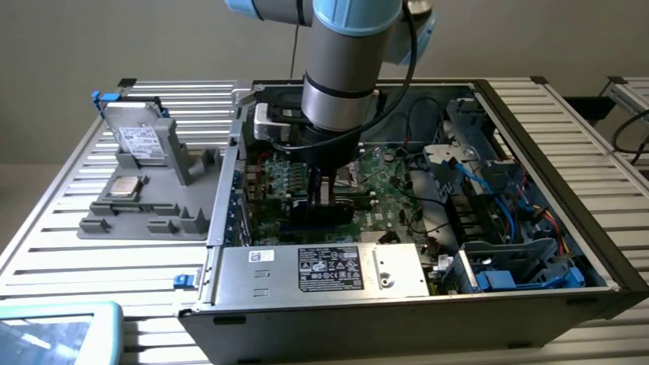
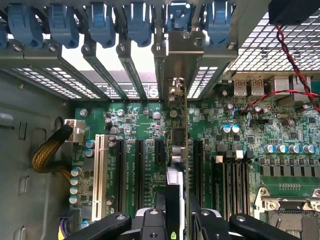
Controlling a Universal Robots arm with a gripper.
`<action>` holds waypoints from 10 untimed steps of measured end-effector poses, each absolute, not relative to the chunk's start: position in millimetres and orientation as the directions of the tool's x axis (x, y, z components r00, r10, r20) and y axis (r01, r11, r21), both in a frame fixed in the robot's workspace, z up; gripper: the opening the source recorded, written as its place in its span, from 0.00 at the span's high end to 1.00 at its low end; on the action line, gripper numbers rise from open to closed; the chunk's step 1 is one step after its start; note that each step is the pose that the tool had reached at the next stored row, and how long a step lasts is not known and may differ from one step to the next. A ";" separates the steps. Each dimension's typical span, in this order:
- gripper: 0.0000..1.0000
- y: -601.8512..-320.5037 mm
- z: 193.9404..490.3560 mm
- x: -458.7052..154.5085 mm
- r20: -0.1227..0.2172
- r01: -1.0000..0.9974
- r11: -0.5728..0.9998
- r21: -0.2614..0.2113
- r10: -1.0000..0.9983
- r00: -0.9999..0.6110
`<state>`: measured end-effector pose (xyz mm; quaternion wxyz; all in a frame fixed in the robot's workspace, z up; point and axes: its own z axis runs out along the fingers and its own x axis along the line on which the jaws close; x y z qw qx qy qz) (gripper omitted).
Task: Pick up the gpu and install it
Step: 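Insert the gpu into the slot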
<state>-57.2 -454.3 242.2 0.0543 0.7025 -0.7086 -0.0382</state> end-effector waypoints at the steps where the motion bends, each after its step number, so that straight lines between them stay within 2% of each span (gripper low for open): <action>1: 0.73 -454.3 242.1 -57.2 0.023 -0.991 0.010 0.130 -1.000 -0.007; 10: 0.73 -454.2 241.8 -57.3 0.023 -0.991 0.010 0.130 -1.000 -0.007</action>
